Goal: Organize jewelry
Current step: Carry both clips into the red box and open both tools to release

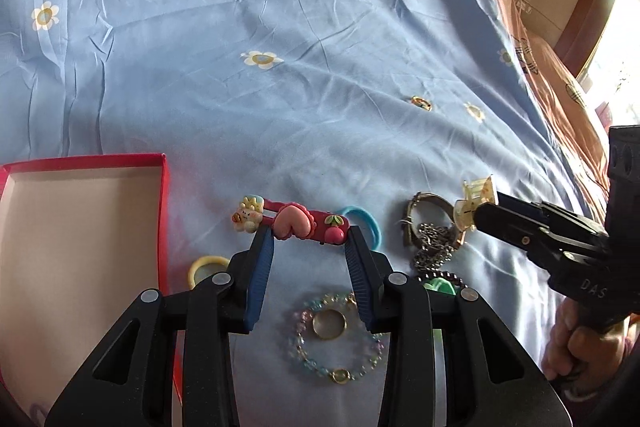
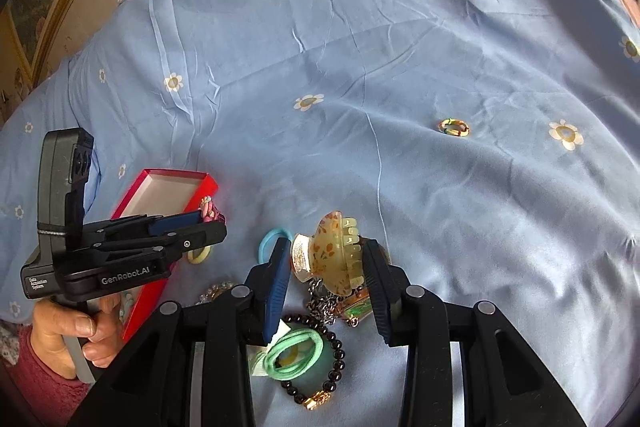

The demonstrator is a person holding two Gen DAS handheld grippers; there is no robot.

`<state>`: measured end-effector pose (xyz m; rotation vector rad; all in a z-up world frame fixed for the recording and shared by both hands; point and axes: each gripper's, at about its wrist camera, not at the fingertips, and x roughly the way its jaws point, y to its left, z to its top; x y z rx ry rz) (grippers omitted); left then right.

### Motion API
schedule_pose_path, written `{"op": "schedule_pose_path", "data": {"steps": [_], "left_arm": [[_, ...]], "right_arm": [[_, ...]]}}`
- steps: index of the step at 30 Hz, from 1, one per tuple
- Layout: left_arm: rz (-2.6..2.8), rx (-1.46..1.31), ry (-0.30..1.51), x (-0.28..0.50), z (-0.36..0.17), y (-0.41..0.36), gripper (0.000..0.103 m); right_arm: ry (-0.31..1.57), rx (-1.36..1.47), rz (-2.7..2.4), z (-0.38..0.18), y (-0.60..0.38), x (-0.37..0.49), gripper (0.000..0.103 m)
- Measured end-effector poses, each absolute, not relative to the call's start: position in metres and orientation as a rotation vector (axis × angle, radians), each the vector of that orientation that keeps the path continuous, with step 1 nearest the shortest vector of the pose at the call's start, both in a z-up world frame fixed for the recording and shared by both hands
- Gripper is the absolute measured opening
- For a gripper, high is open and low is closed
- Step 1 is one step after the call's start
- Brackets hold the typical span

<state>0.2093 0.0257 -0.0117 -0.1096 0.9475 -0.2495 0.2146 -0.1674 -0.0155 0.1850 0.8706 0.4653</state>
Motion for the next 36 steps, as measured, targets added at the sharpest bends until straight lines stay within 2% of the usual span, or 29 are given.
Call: {"op": "schedule_pose_path", "data": {"steps": [20,36], "left_arm": [[-0.135,-0.190,0.871,0.128,0.017,0.104,0.035],[0.034,-0.225,0.875,0.107,0.007,0.192,0.035]], "right_arm": [[0.885,0.131,0.634,-0.005,-0.086,0.169,0.037],[0.897,0.034,0.795,-0.008,0.013,0.162,0.037]]}}
